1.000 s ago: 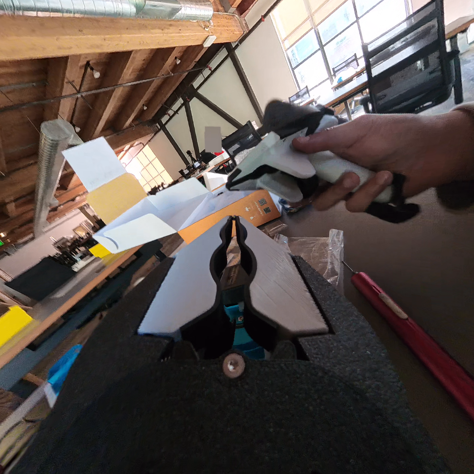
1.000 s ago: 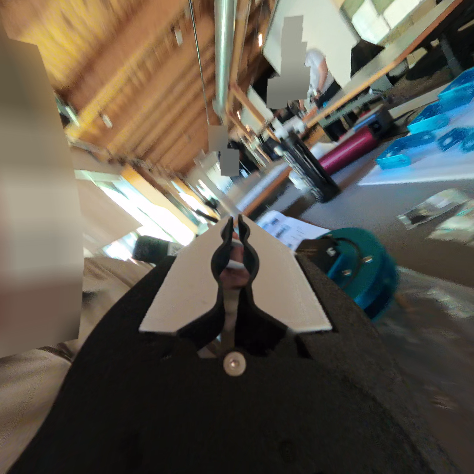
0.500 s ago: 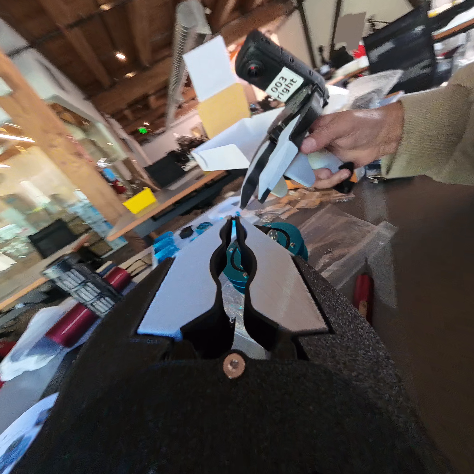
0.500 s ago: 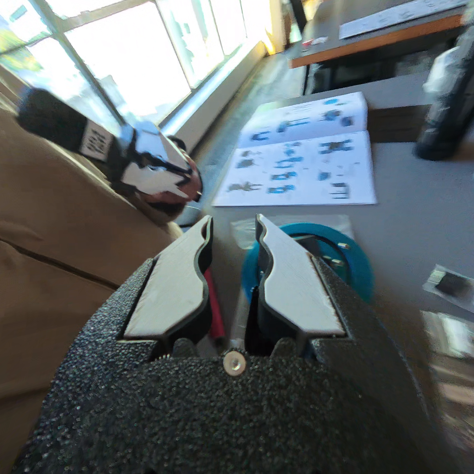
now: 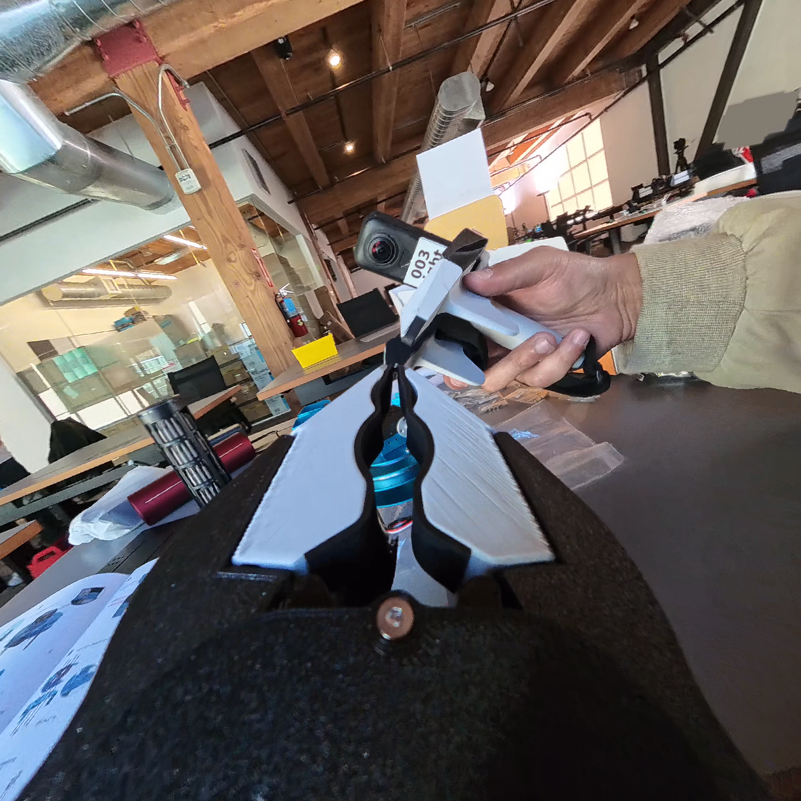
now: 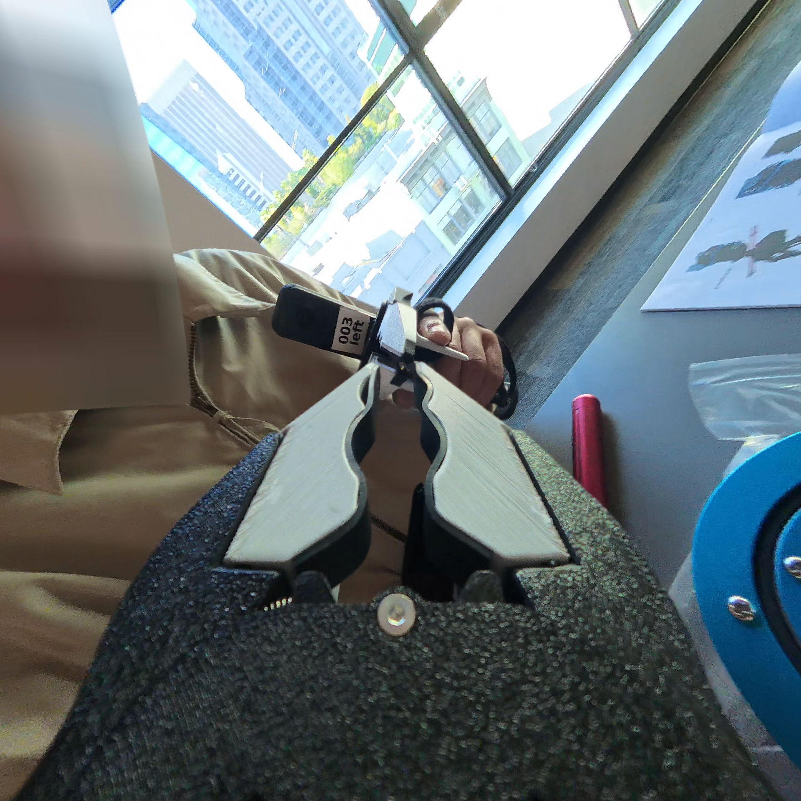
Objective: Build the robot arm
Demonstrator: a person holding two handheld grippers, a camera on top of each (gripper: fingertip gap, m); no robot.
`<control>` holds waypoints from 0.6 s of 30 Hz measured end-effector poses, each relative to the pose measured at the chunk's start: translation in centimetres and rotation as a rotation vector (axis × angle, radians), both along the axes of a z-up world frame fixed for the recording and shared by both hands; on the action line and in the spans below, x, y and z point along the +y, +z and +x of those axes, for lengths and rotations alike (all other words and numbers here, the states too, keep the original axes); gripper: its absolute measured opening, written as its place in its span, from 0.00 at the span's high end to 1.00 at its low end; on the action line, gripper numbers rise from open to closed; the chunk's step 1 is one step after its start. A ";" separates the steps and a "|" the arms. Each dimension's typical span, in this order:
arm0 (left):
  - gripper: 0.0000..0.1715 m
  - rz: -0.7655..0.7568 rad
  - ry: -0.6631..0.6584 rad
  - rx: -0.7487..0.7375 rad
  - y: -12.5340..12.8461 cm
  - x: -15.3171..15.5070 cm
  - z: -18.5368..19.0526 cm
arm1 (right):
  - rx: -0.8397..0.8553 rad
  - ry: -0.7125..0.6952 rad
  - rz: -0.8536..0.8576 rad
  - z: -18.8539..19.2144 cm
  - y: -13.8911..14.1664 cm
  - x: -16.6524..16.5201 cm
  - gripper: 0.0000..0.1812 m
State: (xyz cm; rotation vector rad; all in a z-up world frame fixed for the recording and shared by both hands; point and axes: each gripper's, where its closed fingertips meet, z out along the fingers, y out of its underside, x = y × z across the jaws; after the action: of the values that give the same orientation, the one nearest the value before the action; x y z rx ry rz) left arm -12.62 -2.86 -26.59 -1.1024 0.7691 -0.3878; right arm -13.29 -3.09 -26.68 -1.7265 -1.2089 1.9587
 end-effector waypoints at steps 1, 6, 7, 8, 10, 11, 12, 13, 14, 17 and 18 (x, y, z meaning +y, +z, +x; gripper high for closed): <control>1.00 0.007 0.014 -0.001 0.0 -0.3 0.0 | -0.016 0.017 0.001 -0.1 -0.3 -0.3 0.92; 1.00 0.031 0.072 0.026 -0.4 -1.2 0.1 | -0.021 0.100 0.000 -0.2 -0.4 -1.5 0.97; 1.00 0.037 0.085 0.034 -0.5 -1.4 0.1 | -0.017 0.120 -0.004 -0.2 -0.3 -1.8 0.98; 1.00 0.043 0.097 0.040 -0.6 -1.5 0.0 | -0.024 0.131 -0.003 -0.2 -0.4 -1.9 0.99; 1.00 0.050 0.117 0.050 -0.7 -1.7 -0.1 | -0.048 0.152 0.004 -0.3 -0.8 -2.2 1.00; 1.00 0.052 0.123 0.054 -0.7 -1.8 -0.2 | -0.053 0.154 0.011 -0.5 -0.9 -2.3 1.00; 1.00 0.054 0.129 0.059 -0.8 -1.8 -0.3 | -0.058 0.155 0.011 -0.6 -0.9 -2.2 0.99; 1.00 0.055 0.135 0.063 -0.8 -1.8 -0.4 | -0.061 0.156 0.006 -0.7 -0.9 -2.2 0.99; 1.00 0.055 0.138 0.067 -0.9 -1.8 -0.6 | -0.058 0.158 0.003 -0.7 -0.8 -2.2 0.98; 1.00 0.054 0.143 0.072 -0.9 -1.7 -0.9 | -0.066 0.148 0.008 -1.1 -0.9 -1.9 0.97; 1.00 0.052 0.142 0.073 -0.9 -1.6 -0.9 | -0.072 0.144 0.008 -1.2 -1.0 -1.8 0.96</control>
State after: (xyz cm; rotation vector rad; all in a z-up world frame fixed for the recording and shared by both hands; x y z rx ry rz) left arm -13.56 -4.51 -27.52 -1.1196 0.7564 -0.2074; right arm -14.48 -4.91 -27.70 -1.7646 -1.4001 1.9829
